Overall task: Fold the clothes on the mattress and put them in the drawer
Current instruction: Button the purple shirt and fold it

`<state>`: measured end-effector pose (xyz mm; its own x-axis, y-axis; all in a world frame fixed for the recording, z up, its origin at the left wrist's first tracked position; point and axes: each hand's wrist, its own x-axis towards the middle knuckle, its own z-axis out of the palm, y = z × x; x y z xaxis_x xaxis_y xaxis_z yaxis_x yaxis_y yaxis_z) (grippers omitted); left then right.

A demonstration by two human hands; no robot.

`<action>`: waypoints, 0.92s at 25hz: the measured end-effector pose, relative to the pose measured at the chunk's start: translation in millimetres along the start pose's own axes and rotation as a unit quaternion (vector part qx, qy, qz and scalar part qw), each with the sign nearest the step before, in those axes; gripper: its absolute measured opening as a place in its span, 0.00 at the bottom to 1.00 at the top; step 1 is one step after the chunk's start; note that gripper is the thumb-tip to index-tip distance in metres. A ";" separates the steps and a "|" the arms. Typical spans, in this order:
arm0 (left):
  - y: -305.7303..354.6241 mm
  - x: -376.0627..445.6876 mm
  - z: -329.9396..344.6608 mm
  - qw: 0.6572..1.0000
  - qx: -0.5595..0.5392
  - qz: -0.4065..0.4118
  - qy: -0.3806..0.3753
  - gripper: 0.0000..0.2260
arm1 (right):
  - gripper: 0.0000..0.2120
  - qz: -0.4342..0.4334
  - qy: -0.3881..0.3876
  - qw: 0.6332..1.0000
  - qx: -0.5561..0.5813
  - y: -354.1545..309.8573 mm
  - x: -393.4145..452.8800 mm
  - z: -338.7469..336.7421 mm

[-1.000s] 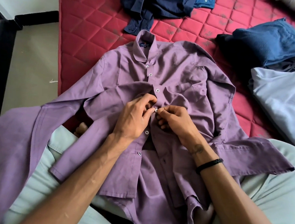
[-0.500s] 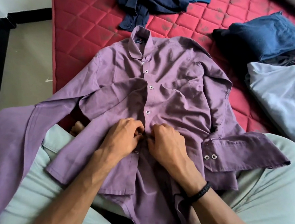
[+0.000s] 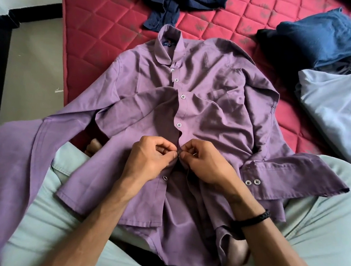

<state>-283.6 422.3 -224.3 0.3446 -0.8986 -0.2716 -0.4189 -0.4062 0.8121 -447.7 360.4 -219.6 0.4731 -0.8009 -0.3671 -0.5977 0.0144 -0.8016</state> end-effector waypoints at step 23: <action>-2.0 4.5 5.7 0.966 -0.224 -0.122 -0.035 0.16 | 0.07 0.039 0.001 0.993 0.108 4.2 2.4 4.2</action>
<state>-286.0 418.0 -230.0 0.3232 -0.8010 -0.5039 0.0789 -0.5079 0.8578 -446.4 361.1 -225.8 0.4292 -0.7931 -0.4322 -0.4796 0.2054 -0.8531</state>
